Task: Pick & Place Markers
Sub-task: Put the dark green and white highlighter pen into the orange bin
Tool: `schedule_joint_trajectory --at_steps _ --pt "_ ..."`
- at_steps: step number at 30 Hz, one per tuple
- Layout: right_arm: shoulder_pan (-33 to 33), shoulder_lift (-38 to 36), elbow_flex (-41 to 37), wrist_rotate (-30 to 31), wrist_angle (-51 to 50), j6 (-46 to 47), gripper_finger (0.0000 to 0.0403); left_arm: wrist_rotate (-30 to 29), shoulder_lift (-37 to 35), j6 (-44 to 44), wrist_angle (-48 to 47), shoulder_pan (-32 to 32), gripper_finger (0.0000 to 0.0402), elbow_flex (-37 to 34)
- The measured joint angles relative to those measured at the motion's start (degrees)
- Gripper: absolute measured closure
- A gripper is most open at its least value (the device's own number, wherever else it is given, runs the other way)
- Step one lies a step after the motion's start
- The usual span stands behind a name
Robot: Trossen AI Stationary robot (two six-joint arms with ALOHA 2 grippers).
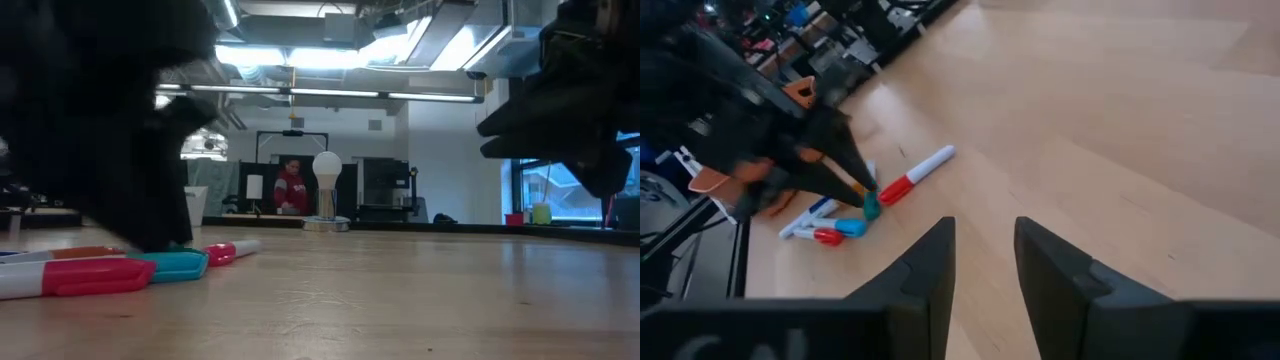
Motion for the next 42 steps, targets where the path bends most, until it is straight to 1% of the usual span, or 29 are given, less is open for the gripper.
schedule_joint_trajectory --at_steps 7,10,12,14,15,19,22,26,29,30,34,35,38,40,42 --pt "1.63 0.00 0.00 2.91 0.69 -0.34 0.0296 -0.32 3.96 0.67 -0.06 0.07 0.0319 0.25" --pt "1.63 0.02 0.00 2.91 1.25 -0.33 0.0296 -0.36 4.08 -0.46 -1.74 0.29 0.0335 0.33" --pt "1.63 0.68 0.00 2.98 2.60 -0.53 0.0296 -1.48 3.95 -0.56 -2.88 0.26 0.0352 0.39" --pt "1.63 1.60 0.00 2.95 4.02 -2.10 0.0296 -3.99 3.96 0.30 -4.38 0.26 0.0372 0.33" --pt "1.57 2.13 0.00 3.00 4.98 -2.78 0.0296 -6.33 3.95 0.49 -5.37 0.26 0.0374 0.28" --pt "0.51 3.88 0.02 2.95 7.57 -3.10 0.0296 -16.08 3.37 0.84 -10.68 0.23 0.0374 -0.29" --pt "0.49 5.49 0.02 2.51 9.99 -3.08 0.0296 -19.99 1.38 -0.99 -14.86 -0.23 0.0369 1.01" --pt "0.56 7.63 0.02 0.90 13.34 -3.07 0.0296 -19.89 -2.16 -10.33 -24.15 -3.01 0.0362 5.35" --pt "0.51 8.83 0.99 0.78 13.83 -3.15 0.0296 -18.89 -5.52 -18.89 -29.83 -6.72 0.0366 8.93" --pt "0.51 8.96 1.41 0.70 13.81 -3.48 0.0296 -17.06 -6.60 -21.63 -31.14 -8.20 0.0366 9.91" --pt "0.49 9.38 3.74 -1.60 13.81 -7.69 0.0296 -6.37 -10.38 -33.06 -36.82 -14.73 0.0358 10.87" --pt "0.49 9.38 4.36 -2.17 13.78 -9.02 0.0296 -4.81 -11.28 -36.28 -37.74 -16.76 0.0355 11.00" --pt "0.49 9.38 5.92 -3.10 13.79 -13.17 0.0296 -2.63 -13.19 -46.56 -42.32 -23.43 0.0351 10.98" --pt "0.49 9.38 6.84 -3.14 13.65 -15.12 0.0296 -2.11 -14.58 -52.77 -44.39 -27.79 0.0352 10.97" --pt "0.49 9.38 7.52 -3.14 13.65 -16.08 0.0296 -1.56 -16.27 -60.78 -45.42 -31.74 0.0354 10.97"
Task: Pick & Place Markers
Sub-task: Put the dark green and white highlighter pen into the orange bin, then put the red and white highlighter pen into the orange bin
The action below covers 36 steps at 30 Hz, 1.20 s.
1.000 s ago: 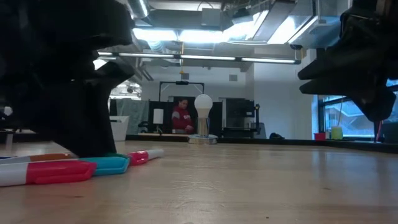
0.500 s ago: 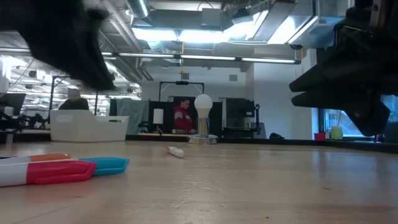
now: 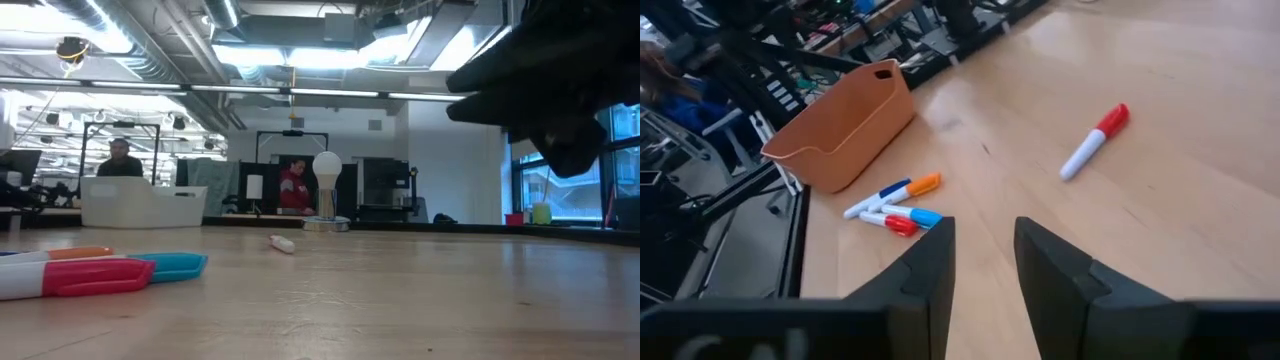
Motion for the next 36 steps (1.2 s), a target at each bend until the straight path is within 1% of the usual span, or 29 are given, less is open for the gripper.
schedule_joint_trajectory --at_steps 2,4,7,9,12,17,20,22,23,25,28,30,32,36 --pt "0.00 0.00 0.41 0.00 -0.02 -0.48 0.0296 -0.87 -0.90 -7.68 0.32 -4.02 0.0354 0.02" --pt "0.00 0.00 0.54 0.00 0.00 -0.24 0.0296 -3.21 -1.13 -13.33 0.33 -7.42 0.0353 0.02" --pt "0.00 0.00 0.54 0.00 -0.03 0.03 0.0296 -6.81 -0.08 -16.45 0.19 -10.54 0.0344 -0.67" --pt "-0.02 0.00 0.54 0.01 -0.04 0.80 0.0296 -6.79 0.80 -18.18 -0.28 -10.90 0.0334 -1.36" --pt "-0.02 0.00 0.54 0.28 -0.04 1.11 0.0296 -6.21 2.45 -20.11 -3.00 -10.45 0.0316 -1.50" --pt "-0.02 0.00 0.54 0.44 -0.04 1.20 0.0296 -6.84 4.10 -19.85 -9.37 -7.79 0.0283 -1.53" --pt "-0.02 0.00 0.54 0.48 -0.04 1.53 0.0296 -12.55 4.32 -24.54 -14.41 -4.88 0.0270 -1.55" --pt "-0.02 0.00 0.54 0.83 -0.04 2.38 0.0296 -16.45 4.21 -27.70 -15.35 -1.99 0.0264 -1.55" --pt "-0.02 0.00 0.54 1.05 -0.04 2.89 0.0296 -17.61 4.10 -27.79 -15.34 -0.29 0.0262 -1.55" --pt "-0.02 0.00 0.54 1.08 -0.04 3.81 0.0296 -18.49 3.98 -24.03 -15.32 3.71 0.0258 -1.55" --pt "-0.02 0.00 0.52 1.09 -0.04 4.11 0.0296 -17.07 4.36 -12.94 -13.47 10.81 0.0253 -1.55" --pt "-0.02 0.00 0.52 1.08 -0.04 4.20 0.0296 -15.53 4.51 -2.10 -9.42 15.55 0.0253 -1.57" --pt "-0.02 0.00 0.52 1.08 -0.04 4.37 0.0296 -13.49 4.51 10.25 -3.32 20.01 0.0257 -1.57" --pt "-0.02 0.04 0.53 1.04 -0.04 4.80 0.0296 -10.31 4.51 33.71 8.82 26.95 0.0275 -1.57"
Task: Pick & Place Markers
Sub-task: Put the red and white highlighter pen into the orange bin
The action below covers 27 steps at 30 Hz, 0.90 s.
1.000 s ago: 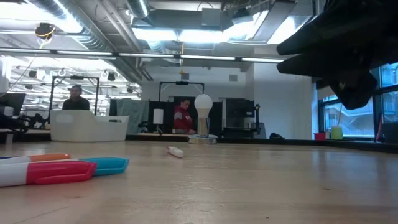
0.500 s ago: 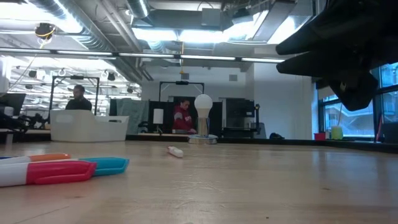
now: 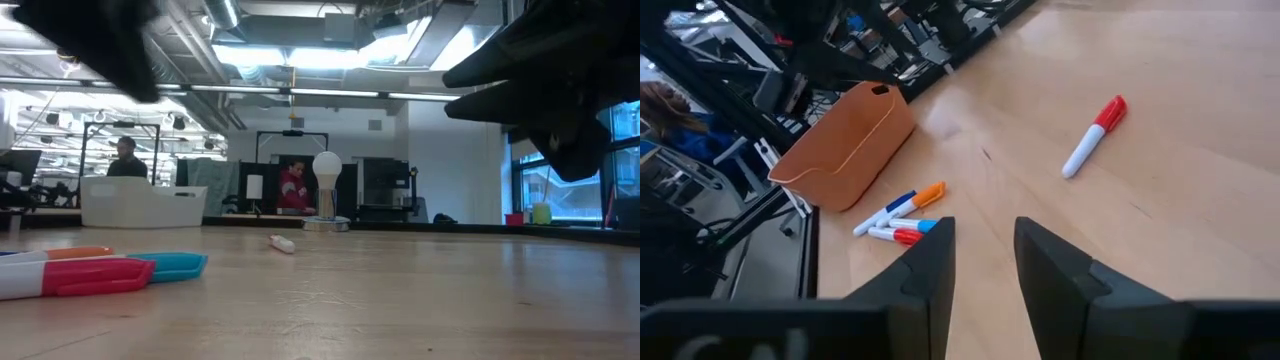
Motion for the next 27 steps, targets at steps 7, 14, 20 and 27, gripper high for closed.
schedule_joint_trajectory --at_steps 7,14,20,27 --pt "0.15 3.59 3.29 -0.19 0.01 2.30 0.0296 2.33 0.00 22.66 6.96 10.03 0.0312 0.00" --pt "0.15 8.08 8.64 -2.75 -0.06 0.61 0.0296 -2.86 0.02 29.38 6.98 15.77 0.0306 0.00" --pt "-0.71 8.55 11.45 -2.56 -0.03 0.53 0.0296 -2.06 4.98 32.83 11.79 19.18 0.0277 -0.11" --pt "-2.31 8.24 12.27 -3.08 -3.42 -1.92 0.0296 19.55 15.39 45.20 28.52 22.79 0.0248 -0.11"
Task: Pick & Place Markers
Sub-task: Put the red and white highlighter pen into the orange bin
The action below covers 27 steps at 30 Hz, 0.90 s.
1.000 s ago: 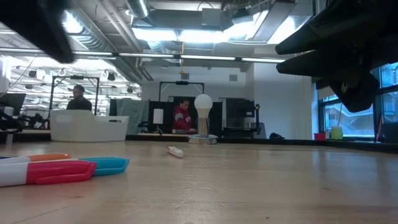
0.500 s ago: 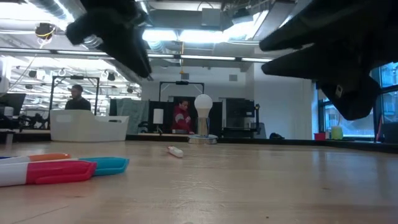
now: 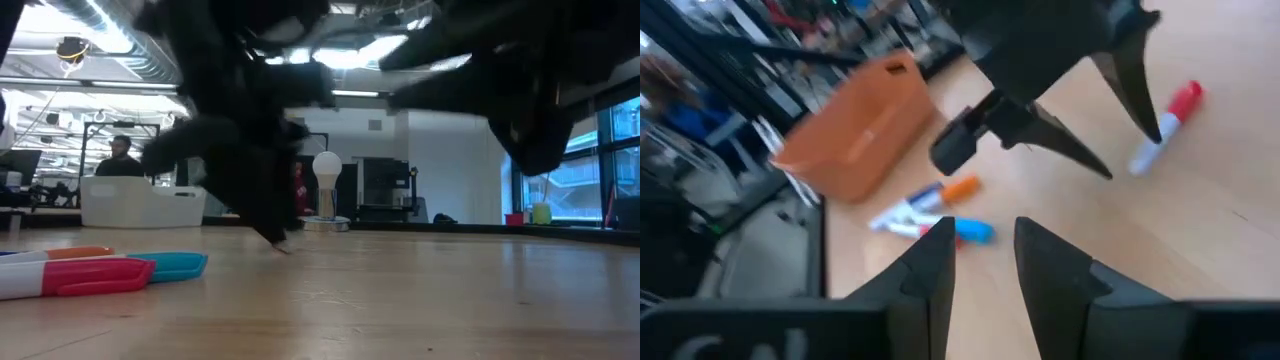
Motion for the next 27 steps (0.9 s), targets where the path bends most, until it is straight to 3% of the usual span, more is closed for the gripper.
schedule_joint_trajectory --at_steps 5,8,12,21,27 --pt "-1.07 -2.70 -0.02 -2.39 -12.45 4.49 0.0296 3.01 2.85 7.77 5.74 2.19 0.0228 0.08" --pt "-1.92 -3.43 -0.04 -2.50 -19.53 8.03 0.0296 5.55 2.75 10.76 4.02 4.05 0.0218 0.23" --pt "-3.40 -3.63 -0.06 -3.19 -25.02 11.53 0.0296 13.79 2.66 10.57 -1.82 7.71 0.0216 0.87" --pt "-8.66 -3.65 -0.06 -7.00 -26.42 9.69 0.0296 25.21 2.62 9.57 -6.60 15.10 0.0234 0.81" --pt "-14.74 -3.65 -0.06 -11.40 -26.61 4.06 0.0296 24.00 2.69 9.93 -8.49 16.55 0.0278 0.74"
